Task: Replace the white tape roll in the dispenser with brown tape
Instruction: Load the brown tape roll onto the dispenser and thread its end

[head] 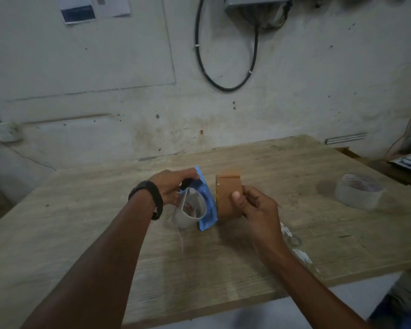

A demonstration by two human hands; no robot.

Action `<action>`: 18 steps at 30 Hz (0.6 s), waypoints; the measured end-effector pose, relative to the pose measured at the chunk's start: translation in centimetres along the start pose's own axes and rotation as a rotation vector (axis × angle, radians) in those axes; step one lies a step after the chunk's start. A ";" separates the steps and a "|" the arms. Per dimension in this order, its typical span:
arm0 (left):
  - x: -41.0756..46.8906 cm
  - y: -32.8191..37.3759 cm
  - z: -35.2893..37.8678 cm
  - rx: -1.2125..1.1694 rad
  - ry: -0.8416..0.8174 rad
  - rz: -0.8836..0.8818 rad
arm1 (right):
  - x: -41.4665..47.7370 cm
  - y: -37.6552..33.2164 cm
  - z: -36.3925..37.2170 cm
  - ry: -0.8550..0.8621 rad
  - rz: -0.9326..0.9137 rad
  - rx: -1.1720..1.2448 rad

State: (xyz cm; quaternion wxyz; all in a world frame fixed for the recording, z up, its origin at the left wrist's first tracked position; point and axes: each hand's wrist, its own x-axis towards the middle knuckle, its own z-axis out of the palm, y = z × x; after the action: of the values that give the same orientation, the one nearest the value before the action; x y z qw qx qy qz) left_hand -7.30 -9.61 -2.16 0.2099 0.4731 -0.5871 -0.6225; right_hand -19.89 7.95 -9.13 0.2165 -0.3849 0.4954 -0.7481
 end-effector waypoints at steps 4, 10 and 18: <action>-0.4 -1.8 -0.3 -0.311 -0.038 0.040 | 0.2 0.0 0.4 0.016 -0.022 0.007; -0.7 -4.3 -1.2 -0.546 -0.126 0.116 | 0.2 -1.0 0.8 0.011 -0.094 -0.024; -0.5 -5.6 -0.5 -0.619 -0.043 0.378 | -0.4 -1.8 3.2 -0.091 -0.158 -0.040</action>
State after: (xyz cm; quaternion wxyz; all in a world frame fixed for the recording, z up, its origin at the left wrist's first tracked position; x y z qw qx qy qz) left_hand -5.01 -8.22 -7.08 0.4421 0.2571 -0.4523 -0.7307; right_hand -17.02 7.21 -6.94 0.1713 -0.4605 0.4681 -0.7344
